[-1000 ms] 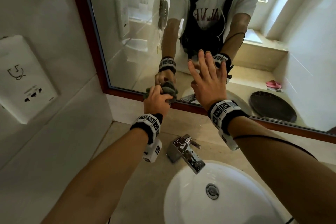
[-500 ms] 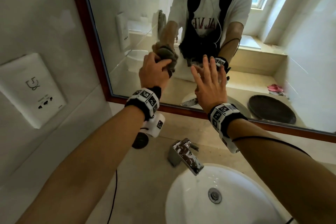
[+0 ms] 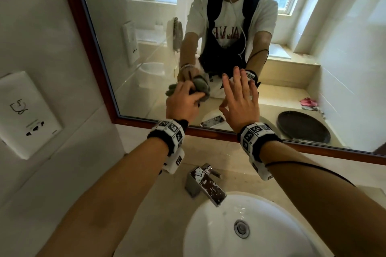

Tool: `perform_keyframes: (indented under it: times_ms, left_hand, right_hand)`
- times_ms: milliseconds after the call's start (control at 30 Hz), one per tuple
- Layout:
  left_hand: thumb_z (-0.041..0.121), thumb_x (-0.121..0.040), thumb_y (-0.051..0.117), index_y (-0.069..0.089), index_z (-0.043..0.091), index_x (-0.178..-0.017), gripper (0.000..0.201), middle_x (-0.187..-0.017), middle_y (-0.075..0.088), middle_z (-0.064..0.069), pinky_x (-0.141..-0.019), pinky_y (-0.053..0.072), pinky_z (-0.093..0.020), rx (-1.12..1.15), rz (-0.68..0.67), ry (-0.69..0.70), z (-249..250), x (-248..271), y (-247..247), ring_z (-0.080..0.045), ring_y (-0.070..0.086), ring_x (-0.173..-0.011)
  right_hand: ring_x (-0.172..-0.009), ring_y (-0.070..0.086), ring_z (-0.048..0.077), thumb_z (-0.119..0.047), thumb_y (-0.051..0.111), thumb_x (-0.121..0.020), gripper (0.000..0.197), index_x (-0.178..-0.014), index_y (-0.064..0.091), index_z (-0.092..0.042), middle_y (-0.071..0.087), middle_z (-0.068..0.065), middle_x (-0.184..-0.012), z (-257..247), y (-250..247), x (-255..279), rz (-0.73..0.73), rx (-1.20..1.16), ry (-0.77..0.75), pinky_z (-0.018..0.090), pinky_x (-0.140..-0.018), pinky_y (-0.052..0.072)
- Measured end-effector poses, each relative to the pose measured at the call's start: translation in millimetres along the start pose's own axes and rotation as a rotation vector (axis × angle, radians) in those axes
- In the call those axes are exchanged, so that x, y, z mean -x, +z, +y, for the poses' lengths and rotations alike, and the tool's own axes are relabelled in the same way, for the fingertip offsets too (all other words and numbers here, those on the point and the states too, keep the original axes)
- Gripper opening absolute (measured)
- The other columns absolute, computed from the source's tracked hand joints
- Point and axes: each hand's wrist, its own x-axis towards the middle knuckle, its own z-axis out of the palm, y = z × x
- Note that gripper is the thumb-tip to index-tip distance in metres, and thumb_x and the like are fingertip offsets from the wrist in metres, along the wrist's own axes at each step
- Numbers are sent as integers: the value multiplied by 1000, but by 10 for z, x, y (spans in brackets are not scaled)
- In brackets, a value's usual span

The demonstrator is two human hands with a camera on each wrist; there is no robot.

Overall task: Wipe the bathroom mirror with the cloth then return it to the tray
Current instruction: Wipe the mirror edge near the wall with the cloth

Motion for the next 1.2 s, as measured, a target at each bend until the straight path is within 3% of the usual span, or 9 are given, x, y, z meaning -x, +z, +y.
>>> perform_keyframes:
  times_ms: [133,267,367,467,700,800,1000,1200]
  left_hand:
    - [8,-63,83,77,21,-82,24,-87,58,-5,-52,50,-33,-37,-184,-3,-65,445,354,-29,54,-85]
    - [15,-70,79,77,21,-83,14,-90,55,-7,-49,50,-37,-77,-334,-84,-119,809,611,-31,55,-90]
    - [13,-68,81,77,19,-79,13,-88,57,-10,-47,51,-40,-53,-327,-102,-118,801,636,-34,58,-87]
    - [11,-70,79,78,20,-84,17,-89,57,-10,-52,52,-39,-28,-281,-113,-112,708,576,-32,57,-89]
    - [7,-71,80,74,13,-87,18,-85,59,-13,-54,48,-31,101,31,-110,195,150,193,-32,59,-71]
    - [4,-72,77,75,17,-93,25,-90,59,-12,-56,48,-33,98,98,-59,257,-17,107,-33,59,-80]
    - [8,-75,74,76,20,-93,22,-85,56,-8,-50,49,-32,85,101,24,189,95,237,-28,56,-80]
    - [6,-70,77,77,22,-85,21,-83,55,-7,-48,48,-34,11,-115,30,118,502,580,-29,52,-83]
  right_hand:
    - [-150,5,32,-40,74,-77,103,-156,12,-17,6,16,-162,42,10,-8,-9,3,-25,50,-120,13]
    - [-150,6,32,-40,75,-76,103,-156,14,-18,7,15,-162,55,46,1,0,-7,-36,51,-119,16]
    - [-150,5,32,-41,75,-76,103,-156,14,-18,7,15,-163,74,58,1,-2,-11,-36,50,-120,15]
    - [-150,4,32,-42,74,-77,102,-156,14,-19,6,14,-163,89,61,6,4,-23,-50,48,-121,10]
    - [-150,3,32,-35,73,-79,99,-156,12,-24,5,13,-163,141,34,95,-27,1,-37,56,-118,12]
    - [-150,7,32,-25,72,-77,97,-155,14,-25,8,14,-163,198,75,184,1,25,-11,56,-117,16]
    - [-150,10,32,-23,73,-77,98,-155,14,-26,10,14,-162,313,141,297,23,41,-18,56,-116,20]
    - [-150,7,31,-28,74,-78,101,-156,10,-28,9,12,-163,348,193,316,-10,42,-36,55,-117,17]
